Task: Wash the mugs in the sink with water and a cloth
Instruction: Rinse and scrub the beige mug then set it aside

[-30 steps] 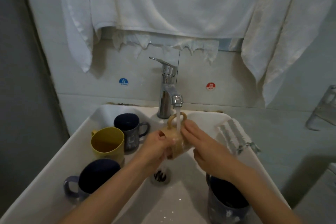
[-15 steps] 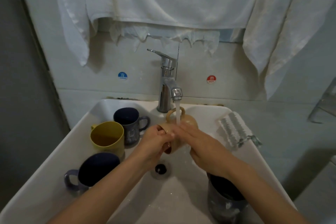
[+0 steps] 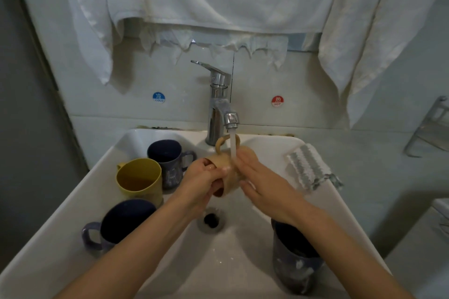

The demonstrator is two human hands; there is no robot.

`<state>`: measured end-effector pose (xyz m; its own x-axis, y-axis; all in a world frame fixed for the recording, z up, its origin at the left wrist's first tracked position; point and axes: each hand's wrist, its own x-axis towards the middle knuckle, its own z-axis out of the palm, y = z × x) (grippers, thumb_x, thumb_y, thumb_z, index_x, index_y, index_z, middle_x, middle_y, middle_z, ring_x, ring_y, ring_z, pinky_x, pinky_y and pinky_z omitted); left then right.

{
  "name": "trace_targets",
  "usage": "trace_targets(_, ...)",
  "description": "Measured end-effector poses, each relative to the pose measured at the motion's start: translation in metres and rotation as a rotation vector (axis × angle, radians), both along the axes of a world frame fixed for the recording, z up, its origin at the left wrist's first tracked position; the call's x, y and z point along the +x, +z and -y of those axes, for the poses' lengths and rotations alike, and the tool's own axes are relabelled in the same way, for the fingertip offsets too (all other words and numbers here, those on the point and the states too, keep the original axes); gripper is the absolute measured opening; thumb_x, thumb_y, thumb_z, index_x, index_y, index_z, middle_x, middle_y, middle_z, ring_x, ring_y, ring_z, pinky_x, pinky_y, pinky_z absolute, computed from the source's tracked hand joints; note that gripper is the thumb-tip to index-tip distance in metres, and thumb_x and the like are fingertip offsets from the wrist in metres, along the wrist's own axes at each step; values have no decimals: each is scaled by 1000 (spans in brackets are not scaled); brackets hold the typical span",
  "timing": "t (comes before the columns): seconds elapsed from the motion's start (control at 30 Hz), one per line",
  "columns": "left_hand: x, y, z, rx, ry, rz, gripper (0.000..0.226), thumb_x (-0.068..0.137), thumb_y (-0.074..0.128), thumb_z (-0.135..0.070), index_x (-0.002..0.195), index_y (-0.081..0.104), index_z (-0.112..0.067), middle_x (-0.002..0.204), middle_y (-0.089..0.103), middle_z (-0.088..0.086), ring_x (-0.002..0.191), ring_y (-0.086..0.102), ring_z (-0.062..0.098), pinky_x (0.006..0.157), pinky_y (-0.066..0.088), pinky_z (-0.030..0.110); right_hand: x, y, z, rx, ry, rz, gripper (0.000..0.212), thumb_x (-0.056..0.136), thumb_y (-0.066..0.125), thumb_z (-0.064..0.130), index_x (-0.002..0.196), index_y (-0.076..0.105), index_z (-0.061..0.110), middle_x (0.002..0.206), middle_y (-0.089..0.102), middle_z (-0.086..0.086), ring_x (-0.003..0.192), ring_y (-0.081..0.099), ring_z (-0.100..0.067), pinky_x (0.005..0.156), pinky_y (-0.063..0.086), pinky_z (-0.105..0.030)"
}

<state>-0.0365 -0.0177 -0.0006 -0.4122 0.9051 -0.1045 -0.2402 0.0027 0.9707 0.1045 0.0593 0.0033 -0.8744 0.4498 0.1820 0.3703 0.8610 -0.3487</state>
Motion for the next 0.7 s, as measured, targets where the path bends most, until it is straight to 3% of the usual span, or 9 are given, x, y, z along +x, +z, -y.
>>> trace_targets(0.13,1,0,3,1,-2,-15,27,89,52,1,116,55,2,104,66,12,95,64,23,82,52,31,0,2,4,-25,71,-58,53,99,38,14,146,20,32,151,11,19,139,8,2,114,10,-17)
trace_targets(0.23,5,2,1,-3,17,-4,25,88,53,3,112,52,-2,102,63,7,96,61,22,80,51,28,9,1,-10,45,-103,-6,55,101,35,21,150,10,20,157,8,6,143,8,-6,111,1,-12)
trace_targets(0.33,6,0,1,-18,12,-28,25,88,54,2,112,55,1,107,65,12,100,63,25,86,51,32,3,-2,3,-19,-21,-65,57,98,40,14,149,16,20,155,13,7,141,12,-6,106,4,-5)
trace_targets(0.43,7,-2,4,-2,-14,-52,16,88,54,2,103,60,2,96,69,13,90,66,23,81,54,30,-1,-6,10,-44,113,-74,55,95,40,12,148,24,22,155,19,5,141,17,-8,113,15,-19)
trace_targets(0.47,7,-2,3,4,-7,-42,14,88,54,3,99,60,-1,94,69,11,88,66,21,78,54,27,0,-5,5,-12,83,-93,53,95,38,13,146,29,19,154,24,0,141,21,-12,113,18,-20)
trace_targets(0.53,8,-1,2,14,24,-30,17,88,53,5,92,57,-11,91,66,3,85,64,15,73,54,23,5,-4,-4,51,-57,-81,52,98,35,15,148,23,14,157,17,-2,143,16,-13,111,9,-13)
trace_targets(0.6,7,-1,1,13,21,-33,18,88,53,4,96,56,-12,95,66,3,91,63,18,77,52,26,5,-5,-2,63,-103,-78,56,98,37,13,150,16,16,158,9,1,143,11,-11,108,5,-11)
trace_targets(0.7,5,-3,2,11,8,-55,23,87,55,-1,110,58,2,99,67,11,93,65,23,81,52,31,-3,-7,15,-5,65,-61,60,95,39,8,149,19,24,158,12,6,144,11,-8,116,15,-24)
